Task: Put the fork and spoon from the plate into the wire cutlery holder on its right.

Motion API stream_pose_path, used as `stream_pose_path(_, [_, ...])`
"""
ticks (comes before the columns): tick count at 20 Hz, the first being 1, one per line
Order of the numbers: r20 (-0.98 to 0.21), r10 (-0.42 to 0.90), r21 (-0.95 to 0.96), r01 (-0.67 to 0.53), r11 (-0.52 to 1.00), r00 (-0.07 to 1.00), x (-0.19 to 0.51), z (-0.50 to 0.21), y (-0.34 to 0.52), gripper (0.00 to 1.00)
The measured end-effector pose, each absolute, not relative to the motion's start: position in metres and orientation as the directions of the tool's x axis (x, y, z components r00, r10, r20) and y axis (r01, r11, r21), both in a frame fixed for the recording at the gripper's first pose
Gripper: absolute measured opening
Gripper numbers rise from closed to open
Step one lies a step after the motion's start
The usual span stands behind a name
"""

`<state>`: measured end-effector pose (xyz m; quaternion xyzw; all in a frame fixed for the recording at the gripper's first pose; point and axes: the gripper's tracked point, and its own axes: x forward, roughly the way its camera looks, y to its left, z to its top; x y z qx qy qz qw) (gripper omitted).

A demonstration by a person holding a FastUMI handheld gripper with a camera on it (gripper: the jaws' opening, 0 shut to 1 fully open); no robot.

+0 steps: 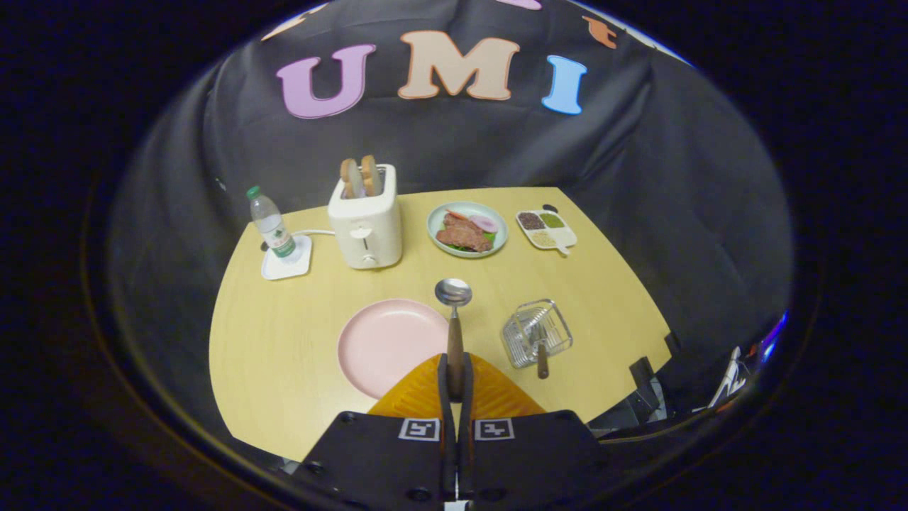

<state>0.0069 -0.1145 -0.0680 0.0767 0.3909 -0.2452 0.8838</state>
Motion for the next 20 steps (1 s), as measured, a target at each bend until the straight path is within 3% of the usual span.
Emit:
stream_pose_path(7, [-0.831, -0.38, -0.031, 0.647, 0.762, 0.408, -0.009, -0.079, -0.175, 0.04])
stream_pose_path(16, [-0.926, -0.294, -0.064, 0.669, 0.74, 0.236, -0.017, -0.128, -0.205, 0.05])
stream_pose_path(20, [-0.941, -0.256, -0.038, 0.682, 0.73, 0.222, -0.011, -0.139, -0.21, 0.07])
